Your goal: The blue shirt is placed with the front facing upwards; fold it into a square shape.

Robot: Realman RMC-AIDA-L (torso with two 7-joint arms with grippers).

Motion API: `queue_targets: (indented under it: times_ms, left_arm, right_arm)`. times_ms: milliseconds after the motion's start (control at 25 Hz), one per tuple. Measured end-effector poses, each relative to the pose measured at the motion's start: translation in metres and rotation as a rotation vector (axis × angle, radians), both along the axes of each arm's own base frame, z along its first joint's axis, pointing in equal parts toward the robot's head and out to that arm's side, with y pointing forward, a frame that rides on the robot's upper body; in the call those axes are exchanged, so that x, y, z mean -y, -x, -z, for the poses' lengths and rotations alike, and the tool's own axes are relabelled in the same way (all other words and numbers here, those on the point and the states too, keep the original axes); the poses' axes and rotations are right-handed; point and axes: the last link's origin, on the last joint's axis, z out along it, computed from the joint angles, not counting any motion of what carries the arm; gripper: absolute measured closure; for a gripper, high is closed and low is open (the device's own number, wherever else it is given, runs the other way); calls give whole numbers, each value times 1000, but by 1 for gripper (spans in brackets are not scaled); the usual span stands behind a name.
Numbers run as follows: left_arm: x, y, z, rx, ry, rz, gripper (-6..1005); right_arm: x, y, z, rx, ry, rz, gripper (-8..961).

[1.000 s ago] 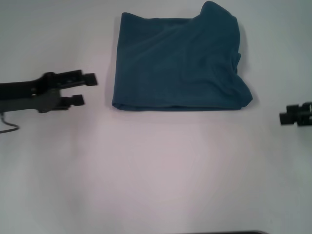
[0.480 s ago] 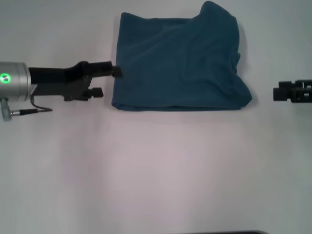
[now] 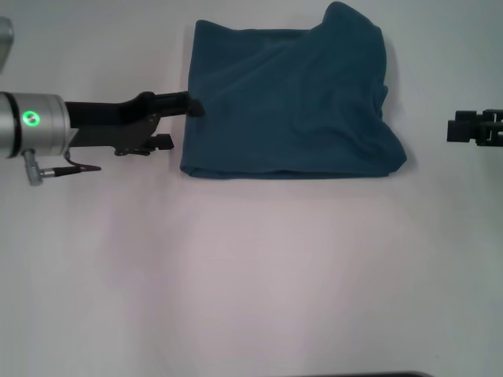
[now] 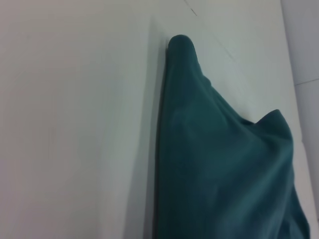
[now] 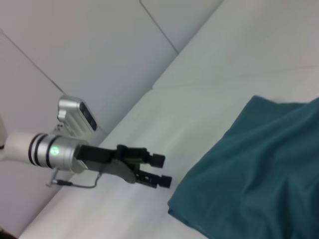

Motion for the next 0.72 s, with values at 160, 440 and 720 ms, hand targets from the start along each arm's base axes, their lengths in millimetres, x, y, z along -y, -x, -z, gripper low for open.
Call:
queue_targets:
  times_ms: [160, 440, 720]
  left_arm:
    - [-3, -2, 9, -23, 14, 6, 54]
    - [-3, -6, 17, -47, 36, 25, 53]
    - [-6, -18, 29, -73, 55, 65, 68]
  right_arm:
    - [1, 0, 1, -20, -6, 3, 246]
    - [-2, 2, 3, -29, -3, 0, 247]
    - [-7, 9, 8, -46, 3, -18, 246]
